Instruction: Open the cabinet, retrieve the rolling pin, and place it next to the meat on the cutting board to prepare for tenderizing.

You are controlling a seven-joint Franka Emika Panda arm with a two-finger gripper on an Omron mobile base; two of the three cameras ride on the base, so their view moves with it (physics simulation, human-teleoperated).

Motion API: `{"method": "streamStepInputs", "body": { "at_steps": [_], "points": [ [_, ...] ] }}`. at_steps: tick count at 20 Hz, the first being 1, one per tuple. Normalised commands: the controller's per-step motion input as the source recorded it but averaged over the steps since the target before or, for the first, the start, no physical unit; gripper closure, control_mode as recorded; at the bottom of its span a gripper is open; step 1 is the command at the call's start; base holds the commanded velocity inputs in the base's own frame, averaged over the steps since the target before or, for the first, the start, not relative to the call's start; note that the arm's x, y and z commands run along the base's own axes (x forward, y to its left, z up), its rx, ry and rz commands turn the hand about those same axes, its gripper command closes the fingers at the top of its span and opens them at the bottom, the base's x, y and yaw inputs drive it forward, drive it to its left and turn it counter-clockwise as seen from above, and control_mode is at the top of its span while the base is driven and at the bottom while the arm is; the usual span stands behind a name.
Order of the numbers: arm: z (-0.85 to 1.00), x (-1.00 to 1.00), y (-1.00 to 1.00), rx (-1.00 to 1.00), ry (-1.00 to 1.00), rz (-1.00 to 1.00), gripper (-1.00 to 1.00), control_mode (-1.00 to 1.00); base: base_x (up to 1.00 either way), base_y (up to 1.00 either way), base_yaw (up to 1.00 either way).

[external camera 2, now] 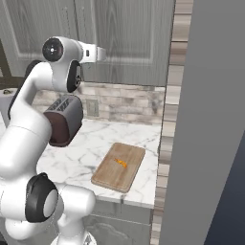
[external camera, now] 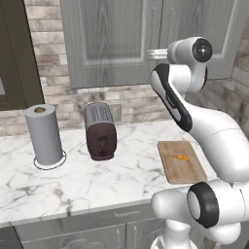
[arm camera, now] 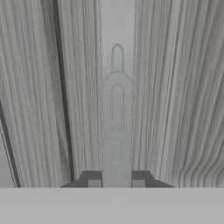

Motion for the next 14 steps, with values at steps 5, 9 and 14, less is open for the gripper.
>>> {"method": "streamStepInputs", "body": {
  "at_steps": [5, 9, 14],
  "points": [
    [-0.1, 0.04, 0.06, -0.02, 0.01, 0.0, 1.0, -1.0, 0.0, 0.0, 0.0],
    [-0.01, -0.18, 0.01, -0.01, -0.01, 0.04, 1.0, -1.0, 0.0, 0.0, 0.0],
    [0.0, -0.61, -0.08, -0.06, -0.02, 0.04, 1.0, -1.0, 0.0, 0.0, 0.0]
  ]
}}
